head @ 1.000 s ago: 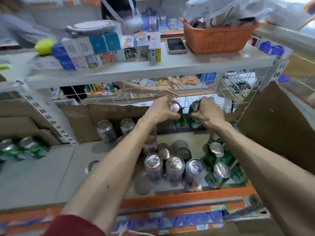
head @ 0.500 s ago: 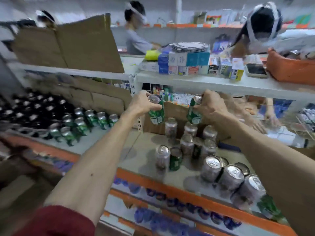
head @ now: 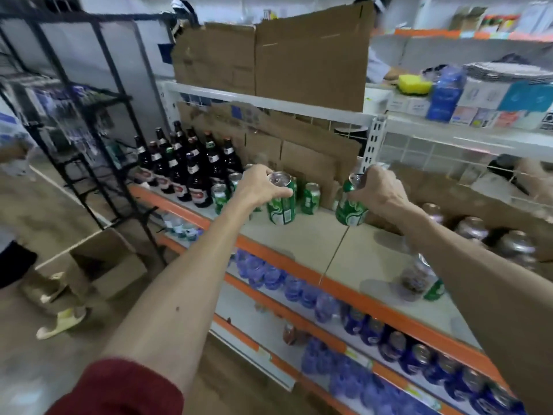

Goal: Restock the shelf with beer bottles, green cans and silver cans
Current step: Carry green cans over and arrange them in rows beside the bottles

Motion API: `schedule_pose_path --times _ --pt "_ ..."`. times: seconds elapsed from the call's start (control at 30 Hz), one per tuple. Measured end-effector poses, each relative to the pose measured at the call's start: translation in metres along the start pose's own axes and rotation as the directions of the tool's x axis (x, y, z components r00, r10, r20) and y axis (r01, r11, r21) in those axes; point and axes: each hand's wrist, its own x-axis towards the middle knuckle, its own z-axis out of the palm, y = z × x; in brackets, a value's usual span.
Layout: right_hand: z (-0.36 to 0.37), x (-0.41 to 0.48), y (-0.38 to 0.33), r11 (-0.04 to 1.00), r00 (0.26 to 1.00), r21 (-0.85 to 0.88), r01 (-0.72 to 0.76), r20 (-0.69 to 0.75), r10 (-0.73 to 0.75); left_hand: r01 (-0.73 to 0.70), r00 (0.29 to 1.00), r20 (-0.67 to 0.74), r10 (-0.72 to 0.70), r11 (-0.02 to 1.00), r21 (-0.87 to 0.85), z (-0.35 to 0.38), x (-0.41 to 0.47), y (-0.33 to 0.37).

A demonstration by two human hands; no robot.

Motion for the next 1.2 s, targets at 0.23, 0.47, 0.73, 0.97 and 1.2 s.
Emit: schedule_pose_path --times 0.23,0.47,0.73,0.97,1.2 --pt "0.047 0.020 -0.055 1.000 0.998 0.000 0.024 0.063 -0.024 -0.005 0.998 0.056 0.005 1.000 0.002 -0.025 0.034 -0.048" --pt "0.089 0.074 -0.074 1.000 0.994 -0.005 0.003 0.107 -0.003 0.011 0.996 0.088 -0.020 0.994 0.108 -0.032 0.086 -0.070" --pt "0.117 0.142 -0.090 1.000 0.991 0.005 -0.014 0.133 0.013 -0.029 0.989 0.147 0.017 0.996 0.081 -0.043 0.165 -0.079" --pt "0.139 0.170 -0.093 0.992 0.988 -0.038 -0.116 0.096 0.119 -0.142 0.946 0.310 0.097 0.982 0.124 -0.021 0.244 -0.089" --pt "0.150 0.170 -0.091 0.957 0.960 -0.092 -0.276 0.009 0.278 -0.258 0.858 0.481 0.182 0.961 0.096 0.003 0.284 -0.099"
